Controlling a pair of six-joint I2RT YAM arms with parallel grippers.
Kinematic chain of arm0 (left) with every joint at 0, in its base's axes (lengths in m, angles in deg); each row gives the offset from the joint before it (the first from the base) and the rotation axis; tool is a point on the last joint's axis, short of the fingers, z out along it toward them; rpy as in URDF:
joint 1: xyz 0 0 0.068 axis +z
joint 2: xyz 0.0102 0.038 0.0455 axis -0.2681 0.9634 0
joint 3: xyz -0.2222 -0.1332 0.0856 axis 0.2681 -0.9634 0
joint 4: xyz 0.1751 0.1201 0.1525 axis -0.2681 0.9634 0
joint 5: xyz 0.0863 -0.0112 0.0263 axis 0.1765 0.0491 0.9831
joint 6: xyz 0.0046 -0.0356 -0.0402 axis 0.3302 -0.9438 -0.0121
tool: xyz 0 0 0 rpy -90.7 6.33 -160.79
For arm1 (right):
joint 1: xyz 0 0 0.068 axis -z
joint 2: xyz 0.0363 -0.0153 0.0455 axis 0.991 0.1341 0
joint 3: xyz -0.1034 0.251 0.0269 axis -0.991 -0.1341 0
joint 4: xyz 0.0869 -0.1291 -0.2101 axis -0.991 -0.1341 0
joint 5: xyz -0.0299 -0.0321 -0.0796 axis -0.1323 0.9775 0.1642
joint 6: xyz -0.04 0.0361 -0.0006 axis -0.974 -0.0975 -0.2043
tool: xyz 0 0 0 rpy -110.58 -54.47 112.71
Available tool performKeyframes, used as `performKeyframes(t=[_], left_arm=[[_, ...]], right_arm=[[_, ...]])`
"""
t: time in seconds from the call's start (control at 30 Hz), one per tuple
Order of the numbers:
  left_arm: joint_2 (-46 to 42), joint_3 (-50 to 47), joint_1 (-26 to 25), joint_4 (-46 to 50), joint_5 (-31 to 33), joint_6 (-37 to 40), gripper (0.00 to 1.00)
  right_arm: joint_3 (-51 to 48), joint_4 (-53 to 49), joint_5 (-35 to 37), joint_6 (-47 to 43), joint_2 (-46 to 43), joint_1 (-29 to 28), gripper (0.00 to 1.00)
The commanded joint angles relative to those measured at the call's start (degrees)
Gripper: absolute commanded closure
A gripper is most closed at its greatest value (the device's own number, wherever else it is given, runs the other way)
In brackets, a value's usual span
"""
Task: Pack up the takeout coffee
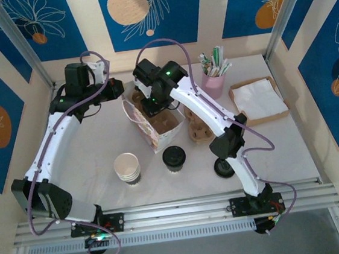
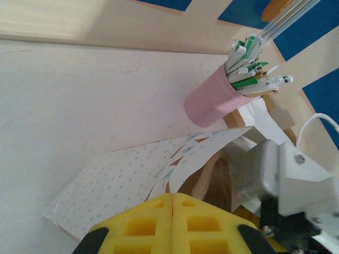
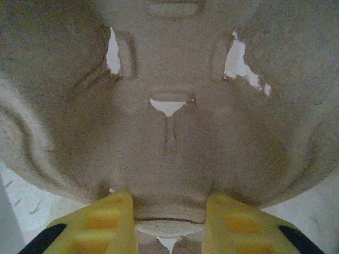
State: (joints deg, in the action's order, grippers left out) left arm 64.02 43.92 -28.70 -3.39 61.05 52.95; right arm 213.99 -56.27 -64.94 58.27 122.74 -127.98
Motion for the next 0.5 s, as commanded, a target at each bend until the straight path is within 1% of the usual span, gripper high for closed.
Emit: performKeyframes(t=[0.0, 0.2, 0.47], left_arm=[[-1.6, -0.1, -0.8, -3.1, -1.5, 1.6, 1.0], [-2.1, -0.3, -1.4, -4.0, -1.3, 1.5, 1.0], [-2.4, -0.7, -2.5, -5.9, -1.9, 1.0, 1.0]], right_arm=[[-1.1, -1.7, -1.4, 0.9, 1.0, -0.4, 0.71], [-2.4, -2.8, -0.1, 1.5, 1.3, -0.5, 0.71], [-1.5, -3.8, 0.1, 2.7, 2.8, -0.4, 0.71]])
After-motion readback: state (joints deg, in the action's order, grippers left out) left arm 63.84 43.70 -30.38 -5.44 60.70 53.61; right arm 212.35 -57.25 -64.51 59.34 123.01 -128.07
